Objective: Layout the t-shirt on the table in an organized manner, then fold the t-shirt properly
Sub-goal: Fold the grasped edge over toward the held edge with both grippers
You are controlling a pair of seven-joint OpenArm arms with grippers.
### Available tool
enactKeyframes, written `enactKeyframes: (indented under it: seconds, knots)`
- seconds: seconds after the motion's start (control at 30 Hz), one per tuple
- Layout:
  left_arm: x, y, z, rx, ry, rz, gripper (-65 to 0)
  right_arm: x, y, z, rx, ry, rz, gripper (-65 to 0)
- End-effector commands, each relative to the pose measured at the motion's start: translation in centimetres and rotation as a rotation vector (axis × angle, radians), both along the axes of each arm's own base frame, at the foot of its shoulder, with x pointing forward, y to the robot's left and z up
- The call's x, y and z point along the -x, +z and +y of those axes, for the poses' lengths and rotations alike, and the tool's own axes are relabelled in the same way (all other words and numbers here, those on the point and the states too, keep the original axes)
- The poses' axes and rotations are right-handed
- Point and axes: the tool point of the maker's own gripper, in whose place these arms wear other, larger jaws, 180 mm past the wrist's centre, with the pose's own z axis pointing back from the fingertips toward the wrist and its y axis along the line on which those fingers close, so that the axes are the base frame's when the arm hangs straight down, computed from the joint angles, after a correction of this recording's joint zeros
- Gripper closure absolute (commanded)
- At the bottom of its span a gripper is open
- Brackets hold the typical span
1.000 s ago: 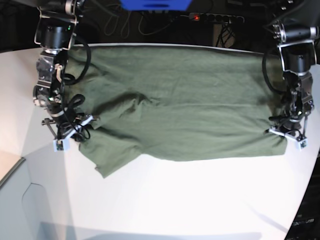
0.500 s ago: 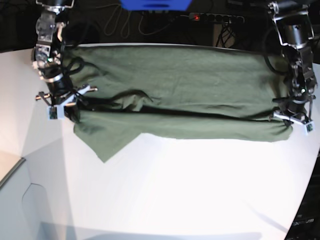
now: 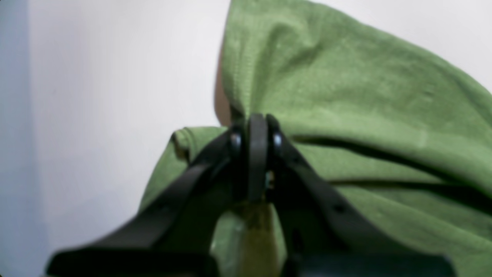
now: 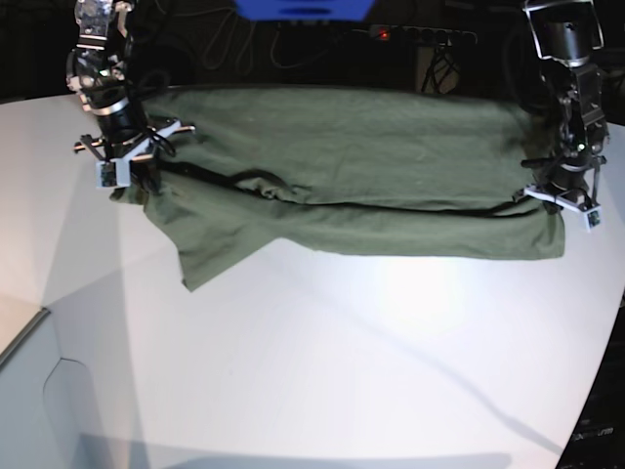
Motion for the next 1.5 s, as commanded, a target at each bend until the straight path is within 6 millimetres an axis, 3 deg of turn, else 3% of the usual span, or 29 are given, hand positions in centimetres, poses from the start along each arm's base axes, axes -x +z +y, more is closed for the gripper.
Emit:
enactKeyframes:
  seconds: [0.0,0.07,0.13,0.23,0.3,0.47,0.63,0.8,1.1,1.47]
  knots:
    - [-0.5,0.9,0.8,-0.023,0.0,-0.022,-0.4,-0.3,0.9,0.0,-0.004,0.005,-0.036,0.0]
    - [-0.1,0.9,0.9,-0.027,0.0,-0.019,-5.0,-0.1,0.7,0.0,-0.003,0.007,-0.031,0.0]
    - [0.0,0.9,0.9,-0.027,0.001,-0.019,-13.6,-0.1,0.7,0.1,-0.003,0.009,-0.029,-1.2]
    - [0.0,0.9,0.9,-0.027,0.001,-0.019,-27.5,0.0,0.7,-0.2,0.002,0.003,-0.027,-12.1]
    - [-0.1,1.0,1.0,-0.028,0.002,-0.021,-30.6,-0.1,0.9,-0.4,0.009,0.004,-0.033,-20.0]
    - [-1.9,3.9,0.8,-0.058,-0.024,-0.098,-31.1,-0.5,2.6,-2.3,0.036,-0.044,-0.079,-30.6]
    - [-3.7,7.1,0.3,-0.088,-0.05,-0.184,-31.2,-2.0,5.2,-2.0,0.037,-0.056,-0.157,-30.6]
    - [-5.1,8.3,0.7,-0.097,-0.048,-0.214,-31.2,-3.8,6.6,-1.8,0.033,-0.052,-0.206,-30.7]
    - [-5.8,3.9,4.3,-0.041,0.045,-0.078,-31.3,-6.5,7.8,1.0,0.003,0.012,-0.252,-30.9]
    - [-8.3,4.4,4.5,-0.004,0.071,-0.097,-31.3,-9.8,8.7,1.2,0.019,0.02,-0.203,-30.8]
